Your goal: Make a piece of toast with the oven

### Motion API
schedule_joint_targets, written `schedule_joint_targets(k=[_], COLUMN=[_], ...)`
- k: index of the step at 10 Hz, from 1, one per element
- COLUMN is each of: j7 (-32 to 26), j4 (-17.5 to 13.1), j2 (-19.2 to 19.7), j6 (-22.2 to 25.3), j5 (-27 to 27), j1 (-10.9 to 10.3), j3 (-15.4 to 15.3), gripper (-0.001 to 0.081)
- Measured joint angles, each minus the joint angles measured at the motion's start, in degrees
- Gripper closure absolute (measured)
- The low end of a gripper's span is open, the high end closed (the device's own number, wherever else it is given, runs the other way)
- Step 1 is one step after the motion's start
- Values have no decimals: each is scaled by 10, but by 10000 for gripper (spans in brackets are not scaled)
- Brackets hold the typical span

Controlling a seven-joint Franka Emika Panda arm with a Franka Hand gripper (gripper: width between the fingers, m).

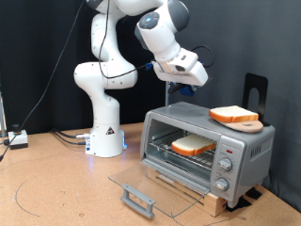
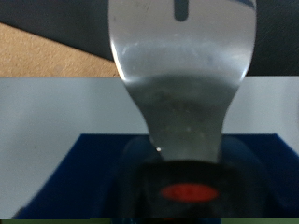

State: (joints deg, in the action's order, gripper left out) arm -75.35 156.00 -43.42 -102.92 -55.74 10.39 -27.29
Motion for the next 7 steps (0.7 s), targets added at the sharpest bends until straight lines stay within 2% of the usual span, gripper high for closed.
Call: schedule_joint_targets(k=[3, 7], j7=[27, 31], j4=[38, 52], j2=[-36, -41], j6=[-46, -67], j5=[-9, -17], j1=[-2, -1], j3=[-44, -57], gripper=[412, 412])
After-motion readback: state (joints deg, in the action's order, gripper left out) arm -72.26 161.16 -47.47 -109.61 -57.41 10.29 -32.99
